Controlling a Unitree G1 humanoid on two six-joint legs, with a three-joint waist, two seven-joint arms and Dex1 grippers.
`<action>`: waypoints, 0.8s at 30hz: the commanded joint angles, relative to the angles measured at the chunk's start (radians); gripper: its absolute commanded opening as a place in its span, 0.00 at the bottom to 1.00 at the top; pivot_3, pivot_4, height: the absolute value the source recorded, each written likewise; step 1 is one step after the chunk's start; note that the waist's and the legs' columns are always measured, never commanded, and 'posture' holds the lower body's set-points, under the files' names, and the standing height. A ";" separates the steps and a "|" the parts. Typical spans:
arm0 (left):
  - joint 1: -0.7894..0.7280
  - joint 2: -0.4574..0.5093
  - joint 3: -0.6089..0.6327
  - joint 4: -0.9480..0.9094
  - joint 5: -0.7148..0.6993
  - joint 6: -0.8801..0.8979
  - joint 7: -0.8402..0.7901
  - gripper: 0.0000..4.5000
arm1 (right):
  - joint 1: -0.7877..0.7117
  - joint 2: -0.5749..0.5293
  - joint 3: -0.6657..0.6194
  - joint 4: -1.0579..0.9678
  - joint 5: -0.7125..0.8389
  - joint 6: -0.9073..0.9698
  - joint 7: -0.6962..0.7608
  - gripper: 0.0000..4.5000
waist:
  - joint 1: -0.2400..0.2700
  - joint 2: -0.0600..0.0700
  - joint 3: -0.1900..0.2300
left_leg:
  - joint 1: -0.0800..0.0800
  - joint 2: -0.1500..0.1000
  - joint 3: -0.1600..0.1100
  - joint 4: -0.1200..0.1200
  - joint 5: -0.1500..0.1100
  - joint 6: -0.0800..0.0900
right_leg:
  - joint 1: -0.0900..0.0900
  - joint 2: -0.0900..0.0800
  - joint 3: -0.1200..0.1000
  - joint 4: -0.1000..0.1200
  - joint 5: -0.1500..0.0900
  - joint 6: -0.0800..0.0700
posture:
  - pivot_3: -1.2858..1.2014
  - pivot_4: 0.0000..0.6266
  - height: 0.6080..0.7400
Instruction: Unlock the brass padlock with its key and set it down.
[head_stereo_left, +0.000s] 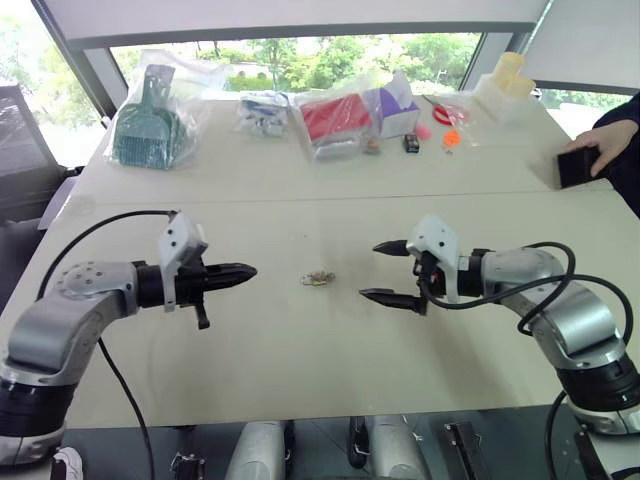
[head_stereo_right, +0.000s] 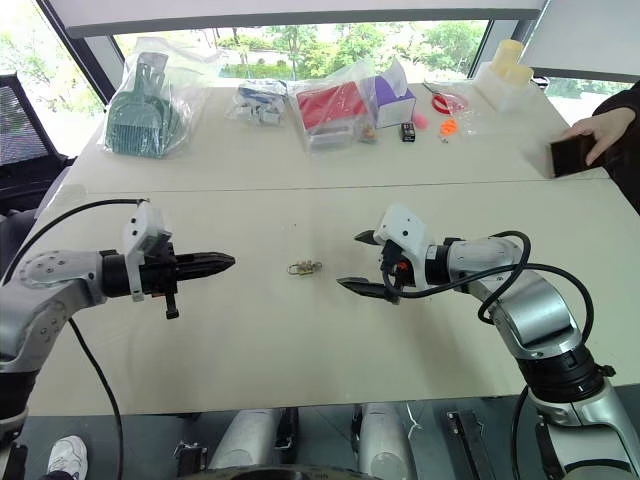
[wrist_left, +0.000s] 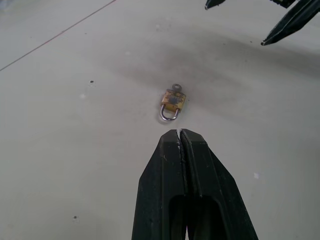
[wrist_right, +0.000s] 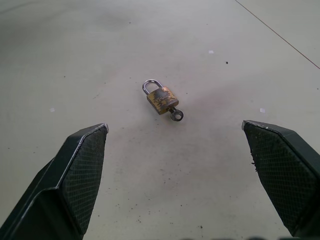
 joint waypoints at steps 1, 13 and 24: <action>-0.037 -0.009 -0.019 0.027 0.023 -0.046 -0.018 0.00 | -0.010 0.010 -0.015 -0.028 -0.006 -0.025 -0.021 0.99 | 0.000 0.000 0.000 | 0.000 0.000 0.000 0.000 0.000 0.000 | 0.000 0.000 0.000 0.000 0.000 0.000 | 0.52 0.24 1.00; -0.241 -0.150 -0.198 0.254 0.138 -0.159 -0.101 0.58 | -0.025 0.019 -0.022 -0.035 -0.026 -0.018 -0.067 1.00 | 0.001 -0.001 0.000 | 0.000 -0.002 0.000 0.001 0.000 0.000 | 0.001 0.000 0.000 0.001 0.000 0.001 | 0.52 0.24 1.00; -0.374 -0.309 -0.346 0.547 0.303 -0.317 -0.163 1.00 | 0.065 0.016 -0.063 -0.145 -0.011 0.043 -0.145 1.00 | 0.002 -0.001 0.000 | 0.001 -0.002 0.001 0.001 0.000 0.000 | 0.001 0.001 0.000 0.002 0.000 0.001 | 0.52 0.24 1.00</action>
